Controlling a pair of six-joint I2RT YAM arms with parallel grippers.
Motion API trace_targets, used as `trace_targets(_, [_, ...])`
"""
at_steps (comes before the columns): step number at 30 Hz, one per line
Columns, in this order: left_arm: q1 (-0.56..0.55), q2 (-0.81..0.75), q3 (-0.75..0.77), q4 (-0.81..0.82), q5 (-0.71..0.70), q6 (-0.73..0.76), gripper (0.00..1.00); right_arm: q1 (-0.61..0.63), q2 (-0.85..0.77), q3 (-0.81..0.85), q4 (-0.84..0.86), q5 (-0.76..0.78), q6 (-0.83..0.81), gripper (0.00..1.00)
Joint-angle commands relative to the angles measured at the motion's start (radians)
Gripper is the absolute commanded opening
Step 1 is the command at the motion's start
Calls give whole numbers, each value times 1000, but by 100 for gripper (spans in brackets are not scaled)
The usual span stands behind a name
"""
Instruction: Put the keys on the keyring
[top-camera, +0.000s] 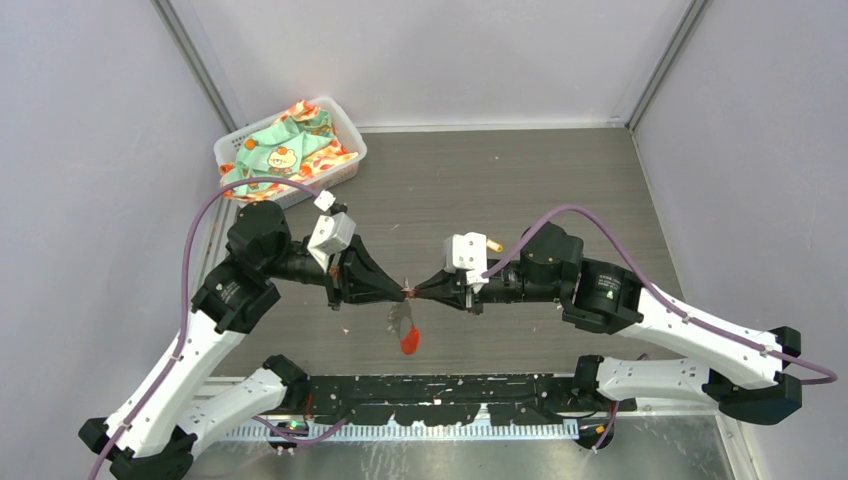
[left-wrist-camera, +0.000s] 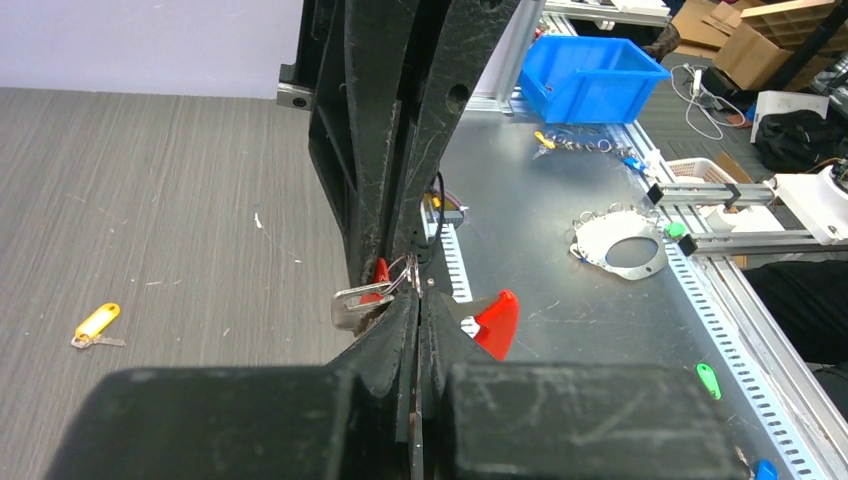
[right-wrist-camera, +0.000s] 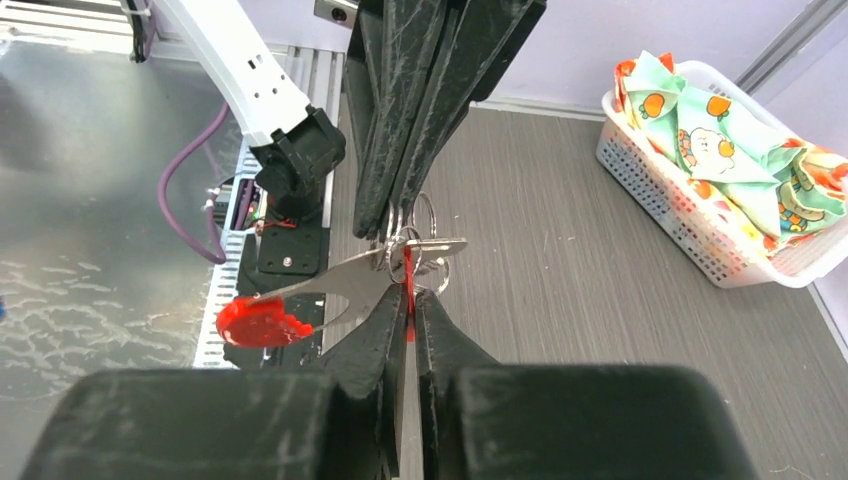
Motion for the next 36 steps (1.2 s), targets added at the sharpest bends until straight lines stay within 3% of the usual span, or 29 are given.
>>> trace_targets(1, [2,-13,27,40,0,-4,0,6,-1,37,-32,-24,1,11])
trace_targets(5, [1,-12,26,42,0,-5,0,6,-2,47,-59,-28,0,37])
trace_targets(12, [1,-11,26,44,-4,-8,0,6,-22,119,-114,26,-75,53])
trace_targets(16, [1,-13,24,43,-10,-6,0,6,-23,159,-111,25,-89,56])
trace_targets(23, [1,-16,16,36,-35,17,0,6,39,182,-86,-40,-55,42])
trace_targets(32, [1,-27,13,25,-39,25,0,6,68,178,-56,-54,-48,35])
trace_targets(36, [2,-29,11,24,-38,27,0,7,75,180,-54,-56,-41,16])
